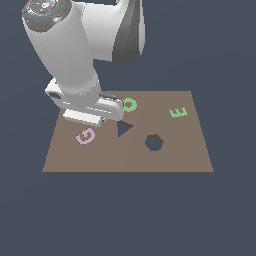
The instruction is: Insert a designated object into the corresponding slot on a board.
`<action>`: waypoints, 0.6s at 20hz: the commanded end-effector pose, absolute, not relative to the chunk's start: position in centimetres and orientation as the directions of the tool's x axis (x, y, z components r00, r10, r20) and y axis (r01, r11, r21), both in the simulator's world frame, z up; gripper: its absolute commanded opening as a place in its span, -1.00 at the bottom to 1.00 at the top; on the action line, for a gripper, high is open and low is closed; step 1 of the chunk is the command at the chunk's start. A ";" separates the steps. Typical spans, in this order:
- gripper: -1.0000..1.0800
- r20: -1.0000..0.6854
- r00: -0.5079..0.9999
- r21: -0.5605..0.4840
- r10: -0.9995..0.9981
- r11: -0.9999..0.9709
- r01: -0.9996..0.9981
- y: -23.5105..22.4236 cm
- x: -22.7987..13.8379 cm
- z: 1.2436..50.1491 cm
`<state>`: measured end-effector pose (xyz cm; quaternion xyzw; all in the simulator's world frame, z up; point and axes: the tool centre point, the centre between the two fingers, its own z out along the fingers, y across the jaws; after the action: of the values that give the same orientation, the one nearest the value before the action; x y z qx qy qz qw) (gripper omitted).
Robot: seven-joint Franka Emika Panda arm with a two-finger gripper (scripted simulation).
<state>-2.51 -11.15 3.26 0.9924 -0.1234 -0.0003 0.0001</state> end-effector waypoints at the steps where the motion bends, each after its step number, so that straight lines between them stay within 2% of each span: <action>1: -1.00 0.000 0.987 0.000 -0.164 -0.987 -0.164 -9.8 -1.0 3.4; 12: -1.00 0.000 0.959 0.001 0.284 -0.959 0.284 -0.4 5.0 3.8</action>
<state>4.41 -1.72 3.72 0.9935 0.1137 0.0000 0.0001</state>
